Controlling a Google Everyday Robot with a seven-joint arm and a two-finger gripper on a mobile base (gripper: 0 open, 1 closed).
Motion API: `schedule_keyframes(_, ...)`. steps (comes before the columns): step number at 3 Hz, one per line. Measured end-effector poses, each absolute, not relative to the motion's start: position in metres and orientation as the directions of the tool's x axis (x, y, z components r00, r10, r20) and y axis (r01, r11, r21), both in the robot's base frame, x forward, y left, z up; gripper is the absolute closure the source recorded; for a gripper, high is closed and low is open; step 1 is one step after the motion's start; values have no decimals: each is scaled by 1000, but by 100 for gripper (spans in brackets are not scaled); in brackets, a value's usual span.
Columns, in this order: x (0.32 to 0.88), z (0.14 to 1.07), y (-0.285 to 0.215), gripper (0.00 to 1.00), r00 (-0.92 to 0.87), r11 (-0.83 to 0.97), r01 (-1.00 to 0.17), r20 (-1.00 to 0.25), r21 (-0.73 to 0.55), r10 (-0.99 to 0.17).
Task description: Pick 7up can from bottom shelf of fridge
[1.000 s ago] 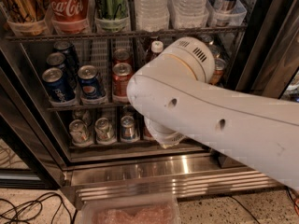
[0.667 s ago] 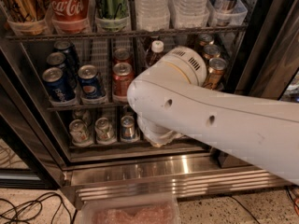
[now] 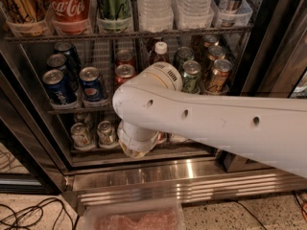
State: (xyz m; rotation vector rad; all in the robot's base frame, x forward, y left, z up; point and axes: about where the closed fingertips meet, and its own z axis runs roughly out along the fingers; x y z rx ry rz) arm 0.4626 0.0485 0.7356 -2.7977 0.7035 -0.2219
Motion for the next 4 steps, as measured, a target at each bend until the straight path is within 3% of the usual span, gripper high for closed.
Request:
schedule_keyframes(2,462,734,49,100,884,-867,-420,95,-268,-458)
schedule_keyframes(3,458,723,67,100,915,-916,-312,181,-252,-362)
schedule_keyframes(4,462,705,102,100,941,-966,-102,291,-239,-171)
